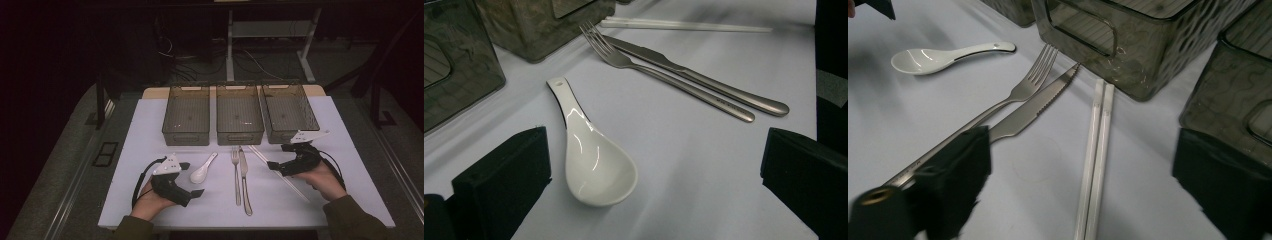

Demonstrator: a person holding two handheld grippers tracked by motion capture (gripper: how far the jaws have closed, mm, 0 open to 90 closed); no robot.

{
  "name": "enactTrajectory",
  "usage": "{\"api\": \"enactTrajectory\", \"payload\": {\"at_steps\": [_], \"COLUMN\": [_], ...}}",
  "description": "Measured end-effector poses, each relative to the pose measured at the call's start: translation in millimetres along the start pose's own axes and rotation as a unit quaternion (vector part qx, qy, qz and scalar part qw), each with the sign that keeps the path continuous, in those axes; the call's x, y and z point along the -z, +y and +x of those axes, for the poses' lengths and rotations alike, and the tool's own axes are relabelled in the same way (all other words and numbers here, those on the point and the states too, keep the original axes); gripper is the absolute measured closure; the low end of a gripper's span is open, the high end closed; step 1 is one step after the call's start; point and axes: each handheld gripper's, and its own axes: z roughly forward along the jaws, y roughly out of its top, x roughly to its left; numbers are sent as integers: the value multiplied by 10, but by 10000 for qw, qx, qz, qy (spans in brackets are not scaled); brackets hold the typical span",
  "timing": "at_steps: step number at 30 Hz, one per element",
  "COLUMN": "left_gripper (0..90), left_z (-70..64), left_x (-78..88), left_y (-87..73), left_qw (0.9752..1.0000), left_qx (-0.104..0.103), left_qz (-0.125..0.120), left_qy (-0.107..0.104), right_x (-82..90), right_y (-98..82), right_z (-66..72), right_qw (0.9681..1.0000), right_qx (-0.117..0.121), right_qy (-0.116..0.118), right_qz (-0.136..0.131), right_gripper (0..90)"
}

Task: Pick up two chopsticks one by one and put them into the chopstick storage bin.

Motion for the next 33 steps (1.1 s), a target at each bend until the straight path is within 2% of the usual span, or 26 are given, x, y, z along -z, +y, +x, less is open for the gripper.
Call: {"api": "enactTrajectory", "payload": {"at_steps": [2, 4, 5, 6, 9, 17, 24, 33], "left_gripper": [0, 0, 0, 0, 0, 0, 0, 0], "left_z": [-2, -7, -9, -10, -10, -13, -12, -17], "left_x": [-2, -2, -1, 0, 1, 14, 14, 6], "left_y": [-1, -2, -2, -1, -1, 2, 0, -8], "left_qw": [10000, 10000, 10000, 10000, 10000, 10000, 10000, 10000], "left_qx": [-11, -7, -10, -9, -14, -31, -31, -15], "left_qz": [15, 13, 16, 14, 14, 3, 14, 35], "left_qy": [10, 3, 5, 1, 5, -3, 1, -2], "right_x": [-19, -39, -41, -41, -33, -69, -90, -109], "right_y": [6, -8, -14, -14, -30, -63, -90, -123], "right_z": [1, -9, -13, -13, -15, -4, -13, -27], "right_qw": [10000, 9999, 9997, 9997, 9994, 9979, 9960, 9939], "right_qx": [8, -70, -82, -82, -55, 58, 88, 46], "right_qy": [-48, -72, -86, -86, -123, -157, -273, -247], "right_qz": [10, 134, 198, 198, 322, 626, 849, 1074], "right_gripper": [141, 159, 207, 207, 336, 519, 644, 751]}}
